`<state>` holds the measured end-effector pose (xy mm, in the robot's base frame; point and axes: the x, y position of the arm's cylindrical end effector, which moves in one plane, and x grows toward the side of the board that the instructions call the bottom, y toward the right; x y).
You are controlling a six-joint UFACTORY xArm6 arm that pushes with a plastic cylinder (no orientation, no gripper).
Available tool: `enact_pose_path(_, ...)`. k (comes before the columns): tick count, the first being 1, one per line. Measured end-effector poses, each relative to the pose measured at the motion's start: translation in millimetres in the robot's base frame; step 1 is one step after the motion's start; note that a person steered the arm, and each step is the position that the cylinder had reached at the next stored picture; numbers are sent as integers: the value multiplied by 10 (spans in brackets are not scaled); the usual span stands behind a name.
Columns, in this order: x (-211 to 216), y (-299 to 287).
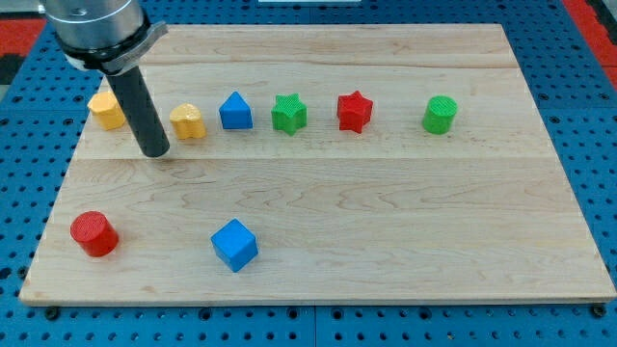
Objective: Move the blue cube to the yellow heart
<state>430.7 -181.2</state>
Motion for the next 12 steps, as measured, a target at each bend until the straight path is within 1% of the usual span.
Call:
enact_pose_path(1, -69, 91)
enact_pose_path(2, -311, 92)
enact_pose_path(3, -242, 124)
enact_pose_path(4, 213, 183)
enact_pose_path(5, 568, 355)
enact_pose_path(6, 976, 829)
enact_pose_path(7, 1439, 1618)
enact_pose_path(8, 1483, 2201)
enact_pose_path(9, 1873, 2464)
enact_pose_path(10, 1883, 2071)
enact_pose_path(11, 1883, 1020)
enact_pose_path(12, 1802, 308)
